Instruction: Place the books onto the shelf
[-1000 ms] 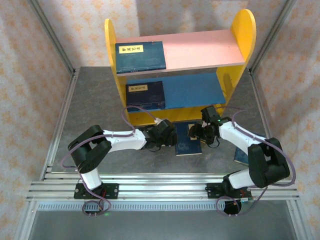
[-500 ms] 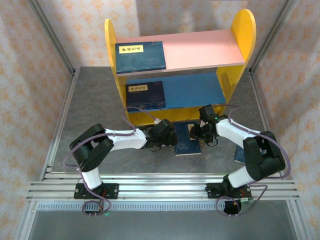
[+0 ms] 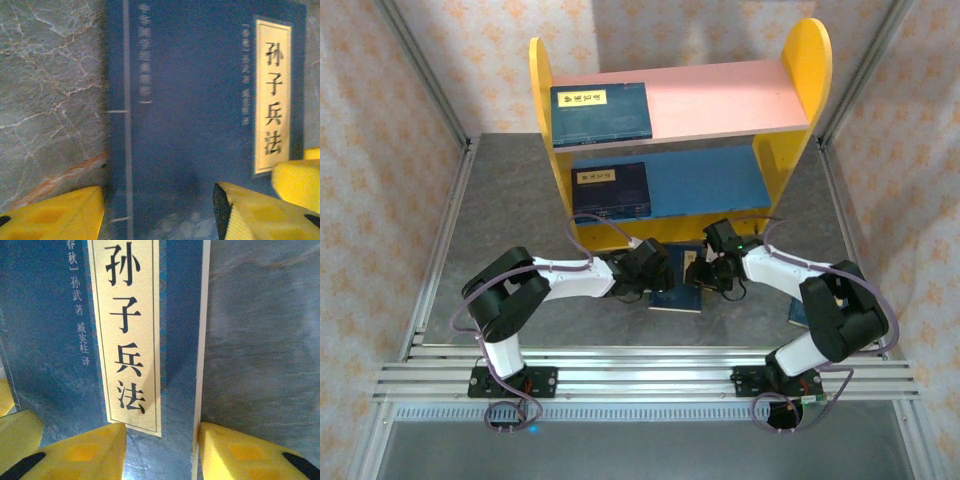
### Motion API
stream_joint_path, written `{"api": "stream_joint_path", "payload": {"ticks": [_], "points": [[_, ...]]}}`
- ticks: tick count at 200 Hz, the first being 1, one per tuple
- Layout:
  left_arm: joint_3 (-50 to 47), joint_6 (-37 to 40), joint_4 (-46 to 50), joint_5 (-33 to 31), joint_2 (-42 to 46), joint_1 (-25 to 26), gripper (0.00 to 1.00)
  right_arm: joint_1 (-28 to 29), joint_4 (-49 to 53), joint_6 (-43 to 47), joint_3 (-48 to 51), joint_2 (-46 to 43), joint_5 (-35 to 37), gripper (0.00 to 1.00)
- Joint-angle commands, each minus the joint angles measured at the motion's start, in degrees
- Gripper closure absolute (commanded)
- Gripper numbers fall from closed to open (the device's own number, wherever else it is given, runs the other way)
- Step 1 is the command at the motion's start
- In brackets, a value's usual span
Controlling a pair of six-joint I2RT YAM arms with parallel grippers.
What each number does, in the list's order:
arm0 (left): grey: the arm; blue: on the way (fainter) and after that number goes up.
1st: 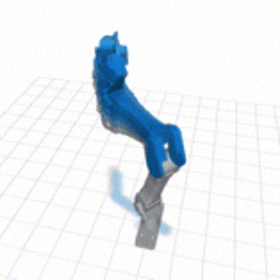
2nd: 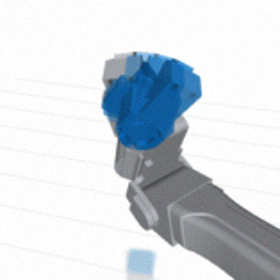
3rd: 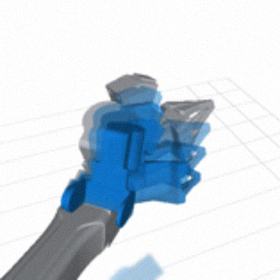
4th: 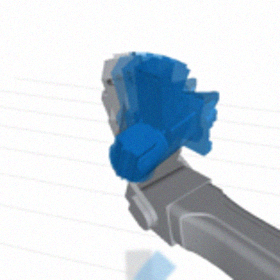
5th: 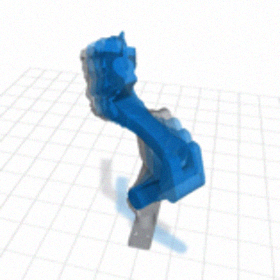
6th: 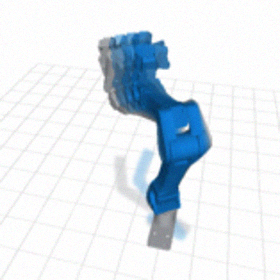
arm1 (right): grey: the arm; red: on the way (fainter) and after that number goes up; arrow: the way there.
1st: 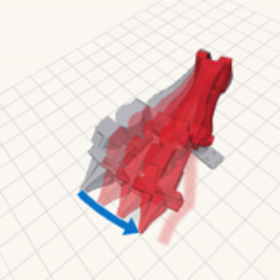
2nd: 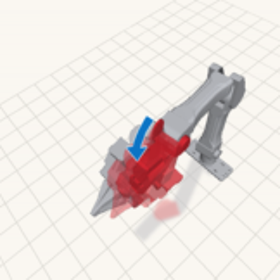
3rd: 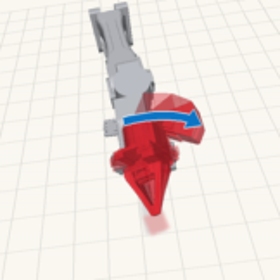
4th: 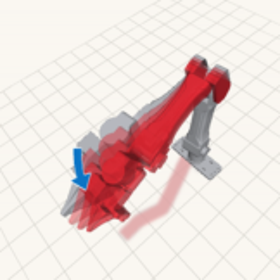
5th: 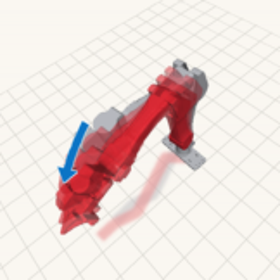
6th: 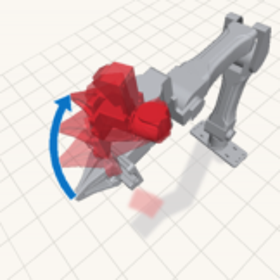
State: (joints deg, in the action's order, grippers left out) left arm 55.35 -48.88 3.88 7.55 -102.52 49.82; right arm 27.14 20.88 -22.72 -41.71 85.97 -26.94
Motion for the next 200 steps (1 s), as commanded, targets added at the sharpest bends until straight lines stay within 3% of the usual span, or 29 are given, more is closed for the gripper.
{"api": "stream_joint_path", "payload": {"ticks": [1,93,200], "points": [[-0.6,-1.2,-2.2,1.9,-1.9,-0.3,0.42,2.4,-4.3,-2.6,1.2,1.7,-1.8,0.59],[-5.5,-2.2,-10.5,5.0,7.0,-0.3,0.42,6.3,-8.8,-5.2,3.0,4.3,-2.0,0.72],[-12.6,-10.1,-32.8,12.0,6.6,-0.6,0.44,8.2,-12.7,-6.4,4.8,5.0,-2.8,0.74]]}}
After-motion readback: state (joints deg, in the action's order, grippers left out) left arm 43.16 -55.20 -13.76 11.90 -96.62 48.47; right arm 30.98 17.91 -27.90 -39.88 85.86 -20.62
